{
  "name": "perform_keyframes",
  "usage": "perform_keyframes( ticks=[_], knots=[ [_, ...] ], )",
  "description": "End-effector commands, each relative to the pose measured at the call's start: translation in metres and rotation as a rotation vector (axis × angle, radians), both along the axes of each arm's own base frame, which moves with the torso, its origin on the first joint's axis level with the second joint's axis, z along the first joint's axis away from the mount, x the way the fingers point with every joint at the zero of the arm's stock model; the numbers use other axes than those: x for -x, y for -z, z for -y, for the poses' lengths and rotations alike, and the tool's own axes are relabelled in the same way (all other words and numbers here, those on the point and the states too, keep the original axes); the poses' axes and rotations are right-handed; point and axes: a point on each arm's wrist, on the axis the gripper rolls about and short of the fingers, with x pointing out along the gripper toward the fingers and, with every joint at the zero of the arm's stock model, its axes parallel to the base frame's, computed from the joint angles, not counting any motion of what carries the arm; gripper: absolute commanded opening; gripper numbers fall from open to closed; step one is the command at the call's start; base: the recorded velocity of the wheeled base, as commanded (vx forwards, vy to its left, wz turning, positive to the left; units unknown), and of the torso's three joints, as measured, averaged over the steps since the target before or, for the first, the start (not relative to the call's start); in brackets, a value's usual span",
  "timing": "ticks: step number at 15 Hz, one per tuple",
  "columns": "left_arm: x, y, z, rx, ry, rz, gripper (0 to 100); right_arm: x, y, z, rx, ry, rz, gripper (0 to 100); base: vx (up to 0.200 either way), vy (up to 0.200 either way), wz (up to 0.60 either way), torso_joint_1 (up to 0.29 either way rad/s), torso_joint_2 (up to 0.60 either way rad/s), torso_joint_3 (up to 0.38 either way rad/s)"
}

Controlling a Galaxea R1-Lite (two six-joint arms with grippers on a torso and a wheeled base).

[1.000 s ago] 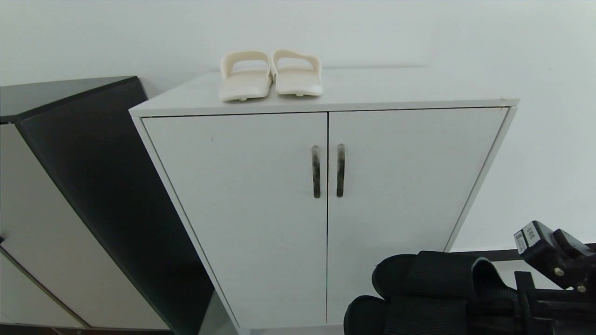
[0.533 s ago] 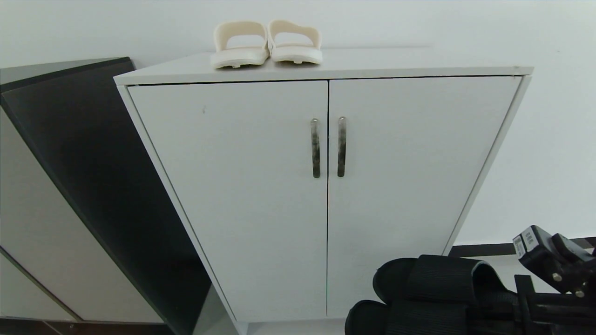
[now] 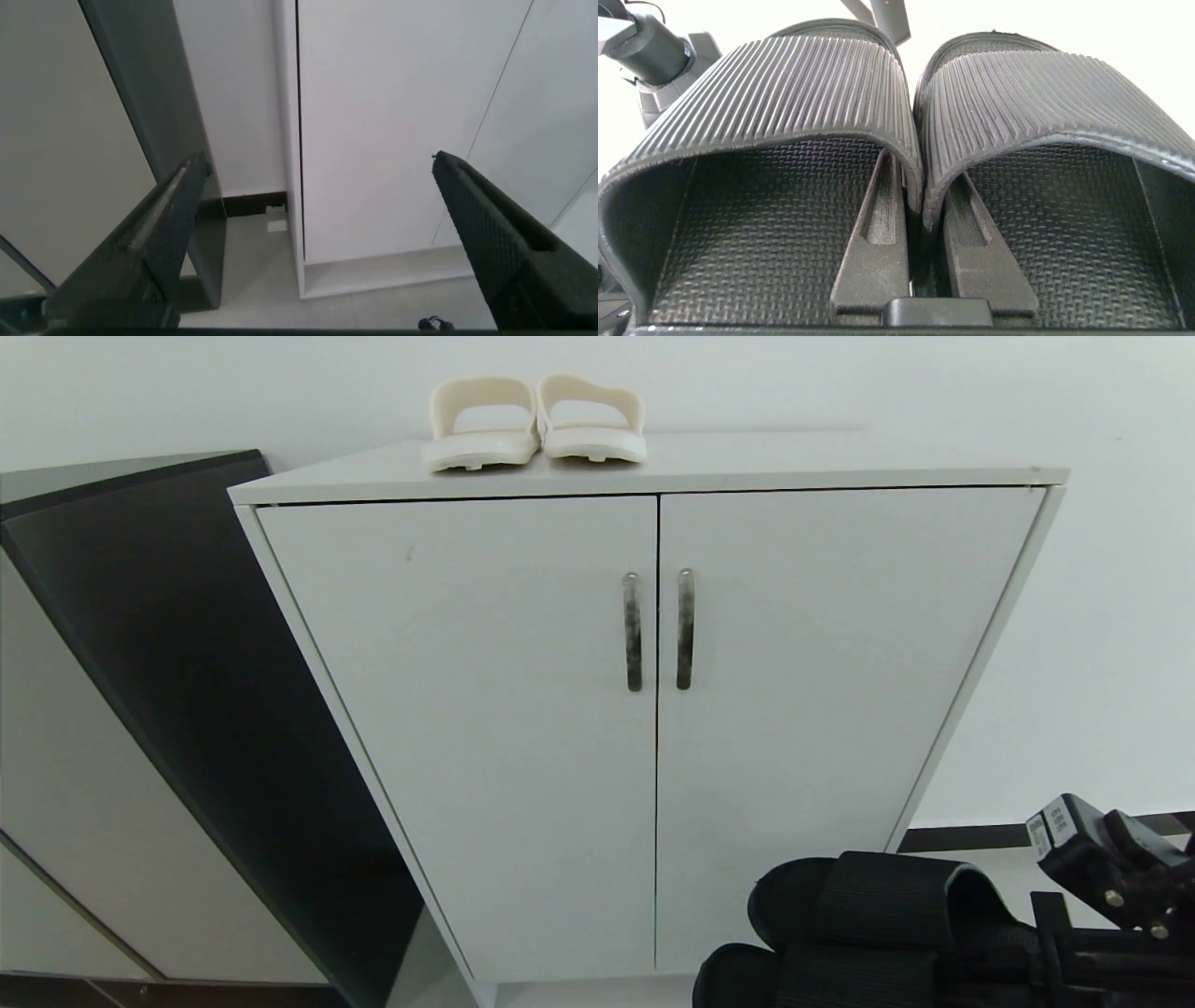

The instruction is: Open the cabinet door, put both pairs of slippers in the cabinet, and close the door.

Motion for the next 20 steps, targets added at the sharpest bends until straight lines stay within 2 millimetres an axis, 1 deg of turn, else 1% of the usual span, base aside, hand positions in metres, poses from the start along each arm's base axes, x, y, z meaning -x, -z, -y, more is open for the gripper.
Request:
perform_keyframes(
  ticks=[1, 2, 4, 5, 7, 8, 9, 10, 11, 12, 14, 15, 18, 20],
  knots=[
    [0.002, -0.052, 0.000, 0.038, 0.005, 0.049, 100, 0.000, 0.000, 0.000, 0.005, -0.003, 0.006, 0, 0.000, 0.000, 0.00, 0.000, 0.00, 0.000],
    [-0.005, -0.068, 0.001, 0.039, 0.041, 0.024, 100, 0.000, 0.001, 0.000, 0.013, -0.009, 0.014, 0, 0.000, 0.000, 0.00, 0.000, 0.00, 0.000],
    [-0.021, -0.079, 0.004, 0.041, 0.161, -0.061, 100, 0.000, 0.003, 0.000, 0.018, -0.010, 0.012, 0, 0.000, 0.000, 0.00, 0.000, 0.00, 0.000],
    [-0.041, -0.087, 0.006, 0.051, 0.285, -0.129, 100, 0.000, 0.003, 0.000, 0.018, -0.012, 0.012, 0, 0.000, 0.000, 0.00, 0.000, 0.00, 0.000],
    [-0.063, -0.101, 0.009, 0.044, 0.419, -0.124, 100, -0.001, 0.002, -0.001, 0.011, -0.010, 0.014, 0, 0.000, 0.000, 0.00, 0.000, 0.00, 0.000],
    [-0.072, -0.112, 0.011, 0.041, 0.482, -0.124, 100, -0.003, 0.002, -0.002, 0.001, -0.007, 0.023, 0, 0.000, 0.000, 0.00, 0.000, 0.00, 0.000],
    [-0.077, -0.118, 0.012, 0.042, 0.510, -0.127, 100, -0.004, 0.001, -0.003, -0.007, -0.005, 0.031, 0, 0.000, 0.000, 0.00, 0.000, 0.00, 0.000],
    [-0.089, -0.131, 0.015, 0.042, 0.561, -0.135, 100, -0.005, 0.001, -0.004, -0.014, -0.002, 0.032, 0, 0.000, 0.000, 0.00, 0.000, 0.00, 0.000],
    [-0.095, -0.139, 0.020, 0.039, 0.613, -0.135, 100, -0.007, 0.000, -0.006, -0.021, 0.001, 0.030, 0, 0.000, 0.000, 0.00, 0.000, 0.00, 0.000],
    [-0.100, -0.141, 0.025, 0.036, 0.668, -0.149, 100, -0.009, 0.000, -0.008, -0.026, 0.002, 0.028, 0, 0.000, 0.000, 0.00, 0.000, 0.00, 0.000],
    [-0.110, -0.149, 0.038, 0.028, 0.766, -0.170, 100, -0.010, -0.001, -0.012, -0.045, -0.008, 0.036, 0, 0.000, 0.000, 0.00, 0.000, 0.00, 0.000],
    [-0.118, -0.153, 0.045, 0.024, 0.781, -0.184, 100, -0.009, -0.001, -0.013, -0.047, -0.019, 0.036, 0, 0.000, 0.000, 0.00, 0.000, 0.00, 0.000],
    [-0.144, -0.168, 0.075, 0.044, 0.901, -0.212, 100, -0.007, 0.002, -0.012, -0.041, -0.021, 0.032, 0, 0.000, 0.000, 0.00, 0.000, 0.00, 0.000],
    [-0.154, -0.171, 0.099, 0.058, 0.998, -0.190, 100, -0.006, 0.003, -0.011, -0.040, -0.019, 0.030, 0, 0.000, 0.000, 0.00, 0.000, 0.00, 0.000]
  ],
)
